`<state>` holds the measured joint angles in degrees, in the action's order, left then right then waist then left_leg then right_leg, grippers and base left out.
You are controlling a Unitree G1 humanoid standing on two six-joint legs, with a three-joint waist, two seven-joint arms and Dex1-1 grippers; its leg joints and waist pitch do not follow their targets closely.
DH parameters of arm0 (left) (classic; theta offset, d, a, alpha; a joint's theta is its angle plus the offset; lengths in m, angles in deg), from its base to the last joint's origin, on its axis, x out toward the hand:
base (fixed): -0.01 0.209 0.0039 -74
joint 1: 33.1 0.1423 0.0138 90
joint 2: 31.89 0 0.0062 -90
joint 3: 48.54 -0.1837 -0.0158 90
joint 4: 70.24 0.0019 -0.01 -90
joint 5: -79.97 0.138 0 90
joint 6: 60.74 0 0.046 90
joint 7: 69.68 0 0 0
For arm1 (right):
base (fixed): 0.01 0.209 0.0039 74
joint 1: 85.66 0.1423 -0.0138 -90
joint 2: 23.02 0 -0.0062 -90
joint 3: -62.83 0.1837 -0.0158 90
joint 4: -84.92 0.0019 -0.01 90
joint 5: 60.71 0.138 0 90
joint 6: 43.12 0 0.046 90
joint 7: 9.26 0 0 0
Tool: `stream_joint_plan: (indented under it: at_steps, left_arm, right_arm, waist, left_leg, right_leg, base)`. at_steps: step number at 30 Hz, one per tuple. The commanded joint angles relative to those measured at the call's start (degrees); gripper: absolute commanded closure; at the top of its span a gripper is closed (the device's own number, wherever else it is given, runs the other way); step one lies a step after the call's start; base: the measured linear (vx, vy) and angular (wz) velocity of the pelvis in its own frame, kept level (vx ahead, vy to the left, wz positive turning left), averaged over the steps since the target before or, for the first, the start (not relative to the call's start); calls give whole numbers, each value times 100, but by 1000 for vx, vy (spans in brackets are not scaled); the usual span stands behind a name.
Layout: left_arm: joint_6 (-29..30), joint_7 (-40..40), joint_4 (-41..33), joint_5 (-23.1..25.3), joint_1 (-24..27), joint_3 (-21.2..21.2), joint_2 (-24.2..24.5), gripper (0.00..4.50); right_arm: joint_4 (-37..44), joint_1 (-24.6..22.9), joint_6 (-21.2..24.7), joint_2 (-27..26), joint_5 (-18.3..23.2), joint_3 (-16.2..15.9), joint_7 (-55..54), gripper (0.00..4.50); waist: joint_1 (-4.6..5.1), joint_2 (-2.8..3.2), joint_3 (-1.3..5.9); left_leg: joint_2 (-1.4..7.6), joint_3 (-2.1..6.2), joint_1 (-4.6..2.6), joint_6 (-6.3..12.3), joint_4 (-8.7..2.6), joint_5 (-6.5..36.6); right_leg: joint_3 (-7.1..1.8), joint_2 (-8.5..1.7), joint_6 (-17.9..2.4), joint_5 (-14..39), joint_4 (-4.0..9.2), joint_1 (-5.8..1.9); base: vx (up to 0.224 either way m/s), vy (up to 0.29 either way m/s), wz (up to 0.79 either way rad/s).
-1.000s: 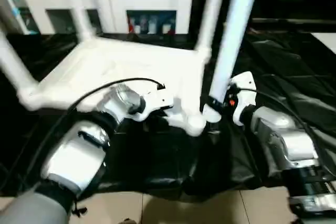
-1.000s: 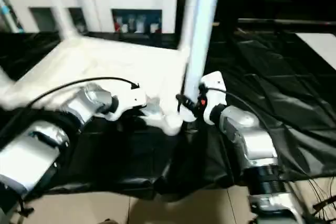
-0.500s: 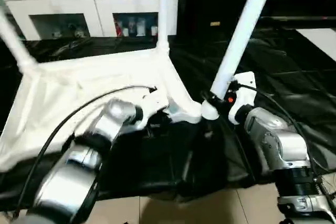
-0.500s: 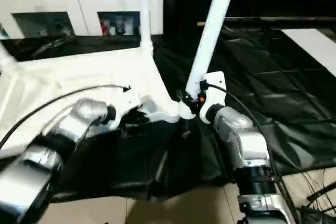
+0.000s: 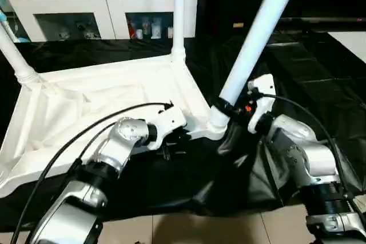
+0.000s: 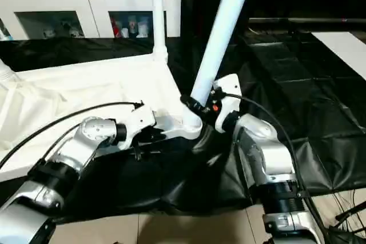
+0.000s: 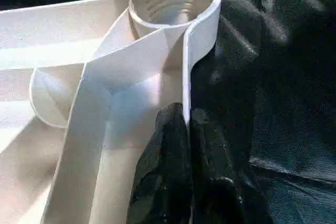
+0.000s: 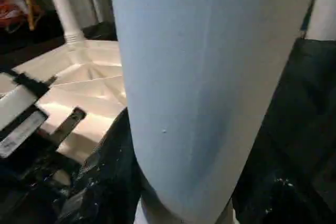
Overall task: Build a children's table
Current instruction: Insert table leg to table base
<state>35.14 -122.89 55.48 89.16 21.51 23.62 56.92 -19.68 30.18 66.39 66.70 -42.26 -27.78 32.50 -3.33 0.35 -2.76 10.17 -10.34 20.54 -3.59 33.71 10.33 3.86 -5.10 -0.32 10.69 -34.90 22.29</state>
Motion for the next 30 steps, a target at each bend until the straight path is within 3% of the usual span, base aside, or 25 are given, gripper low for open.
stream_joint_plan:
  at_steps: [1, 5, 8, 11, 13, 22, 30]
  left_arm:
    - [270, 23, 150, 182, 300, -193, 30, 450]
    - [268, -19, 21, 162, 315, -180, 62, 450]
    - [296, -37, -152, 126, 342, -205, 106, 450]
    - [341, -127, -290, 140, 383, -272, 156, 450]
    - [360, -200, -425, 195, 426, -354, 220, 450]
    - [396, -329, -756, 259, 501, -481, 415, 450]
    - [414, -399, -850, 265, 488, -557, 500, 450]
  right_arm:
    - [-173, 147, -67, 111, 1, -54, 206, 264]
    - [-522, 292, -125, 185, -179, -156, 281, 264]
    - [-902, 459, -319, 168, -267, -153, 286, 264]
    - [-1069, 544, -374, 136, -287, -153, 346, 264]
    - [-1213, 611, -447, 105, -333, -180, 389, 264]
    - [-1737, 883, -480, 63, -380, -272, 658, 264]
    - [-1975, 966, -465, 94, -407, -288, 800, 264]
  waist:
    - [-24, -81, 334]
    - [-6, -93, 338]
    - [3, -104, 380]
    - [-6, -100, 378]
    - [-7, -131, 388]
    - [15, -147, 369]
    - [24, -139, 382]
  left_leg:
    - [288, 100, -10, 284, -418, 1322]
    - [281, 96, 5, 306, -408, 1207]
    - [278, 87, 24, 356, -370, 999]
    - [276, 74, 40, 479, -357, 789]
    - [283, 73, 45, 560, -348, 717]
    - [289, 68, 29, 516, -356, 895]
    - [287, 68, 27, 511, -351, 828]
  right_leg:
    - [-269, -373, -1190, 1506, 458, -230]
    - [-270, -366, -1216, 1349, 450, -232]
    - [-267, -365, -1326, 1003, 399, -237]
    - [-266, -349, -1413, 644, 365, -237]
    - [-261, -356, -1477, 495, 337, -245]
    - [-262, -353, -1476, 737, 356, -235]
    - [-261, -344, -1511, 567, 334, -239]
  base:
    - [0, 0, 0]
    - [0, 0, 0]
    - [0, 0, 0]
    - [0, 0, 0]
    - [0, 0, 0]
    - [0, 0, 0]
    - [0, 0, 0]
